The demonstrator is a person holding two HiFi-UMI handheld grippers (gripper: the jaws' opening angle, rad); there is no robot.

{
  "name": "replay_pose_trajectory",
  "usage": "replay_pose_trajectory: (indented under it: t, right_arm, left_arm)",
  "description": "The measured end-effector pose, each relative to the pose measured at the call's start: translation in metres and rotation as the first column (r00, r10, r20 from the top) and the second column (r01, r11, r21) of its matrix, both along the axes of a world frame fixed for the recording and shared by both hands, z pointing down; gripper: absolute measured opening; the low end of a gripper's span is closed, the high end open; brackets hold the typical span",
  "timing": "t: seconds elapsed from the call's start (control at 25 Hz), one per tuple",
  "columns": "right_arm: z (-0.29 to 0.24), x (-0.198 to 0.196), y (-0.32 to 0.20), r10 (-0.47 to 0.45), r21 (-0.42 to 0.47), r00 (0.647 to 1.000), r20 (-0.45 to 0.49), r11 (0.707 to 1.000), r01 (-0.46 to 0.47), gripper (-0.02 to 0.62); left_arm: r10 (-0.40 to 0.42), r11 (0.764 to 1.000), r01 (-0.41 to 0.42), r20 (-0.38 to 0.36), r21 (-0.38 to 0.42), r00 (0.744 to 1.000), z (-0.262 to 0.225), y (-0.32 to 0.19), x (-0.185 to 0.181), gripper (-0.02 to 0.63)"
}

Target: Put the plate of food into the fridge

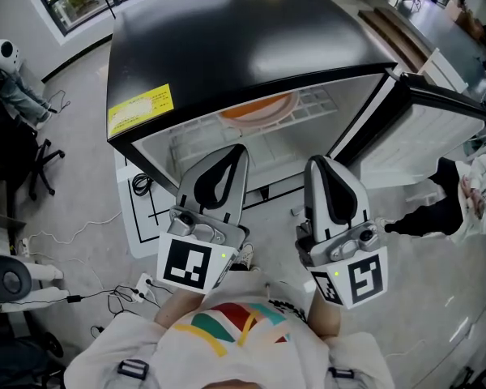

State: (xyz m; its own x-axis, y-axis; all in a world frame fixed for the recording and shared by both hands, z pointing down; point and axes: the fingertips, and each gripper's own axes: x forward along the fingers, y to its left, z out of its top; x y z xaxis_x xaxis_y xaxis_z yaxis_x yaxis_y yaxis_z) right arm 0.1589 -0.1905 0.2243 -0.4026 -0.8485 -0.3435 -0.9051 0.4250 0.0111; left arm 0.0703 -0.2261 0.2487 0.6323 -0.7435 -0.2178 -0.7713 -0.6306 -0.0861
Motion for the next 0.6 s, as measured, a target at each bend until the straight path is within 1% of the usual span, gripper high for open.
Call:
replay_pose_trajectory:
  t: [0.12, 0.24, 0.44, 0.6]
  right_arm:
    - [-0.001, -0.002, 0.004, 0.024, 0.016, 1.0, -0.019, 1.0, -0.023, 0.0]
    - [0.005, -0.005, 0.009, 0.061, 0.014, 0.996, -0.058, 0.998, -0.06, 0.0]
    - [0.011, -0.011, 0.007, 0.054, -0.004, 0.996, -0.077, 0.998, -0.055, 0.0]
    - [0.014, -0.01, 0.005, 0.091, -0.004, 0.99, -0.111, 0.996, -0.092, 0.0]
  left_arm:
    - [-0.013, 1.0, 0.013, 0.014, 0.014, 1.0, -0.001, 0.002, 0.0, 0.006]
    - [-0.023, 0.999, 0.023, 0.032, 0.023, 0.999, -0.001, 0.005, -0.001, 0.006]
    - [-0.03, 0.999, 0.029, 0.03, 0.025, 0.999, -0.002, 0.004, -0.004, 0.006]
    - [-0.026, 0.999, 0.026, 0.026, 0.024, 0.999, -0.002, 0.005, -0.003, 0.006]
